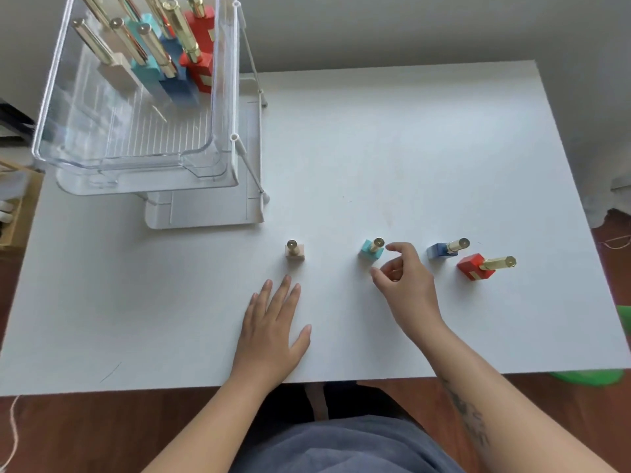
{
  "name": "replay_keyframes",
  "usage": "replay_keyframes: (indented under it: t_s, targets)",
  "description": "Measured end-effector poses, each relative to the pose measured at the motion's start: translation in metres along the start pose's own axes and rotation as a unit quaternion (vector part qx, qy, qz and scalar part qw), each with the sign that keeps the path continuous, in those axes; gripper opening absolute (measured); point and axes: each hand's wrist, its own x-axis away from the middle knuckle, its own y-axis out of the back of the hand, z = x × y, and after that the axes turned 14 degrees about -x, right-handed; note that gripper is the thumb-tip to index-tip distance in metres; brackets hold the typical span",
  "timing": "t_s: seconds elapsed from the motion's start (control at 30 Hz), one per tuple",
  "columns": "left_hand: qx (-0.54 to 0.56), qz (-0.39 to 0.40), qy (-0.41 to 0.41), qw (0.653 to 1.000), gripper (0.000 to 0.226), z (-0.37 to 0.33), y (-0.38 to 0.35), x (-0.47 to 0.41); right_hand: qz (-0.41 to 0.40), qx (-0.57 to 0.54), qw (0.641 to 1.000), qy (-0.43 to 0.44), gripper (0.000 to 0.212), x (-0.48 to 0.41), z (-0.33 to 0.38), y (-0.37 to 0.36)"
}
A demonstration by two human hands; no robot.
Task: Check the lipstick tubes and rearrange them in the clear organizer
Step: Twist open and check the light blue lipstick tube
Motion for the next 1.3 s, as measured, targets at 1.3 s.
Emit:
replay_keyframes:
  t_s: [1.3]
  targets:
    - [0.559, -0.013, 0.022, 0.829, 0.019, -0.034, 0.15, -0.06, 0.229, -0.154, 0.956, 0.102, 0.041, -0.005, 0.145, 0.021]
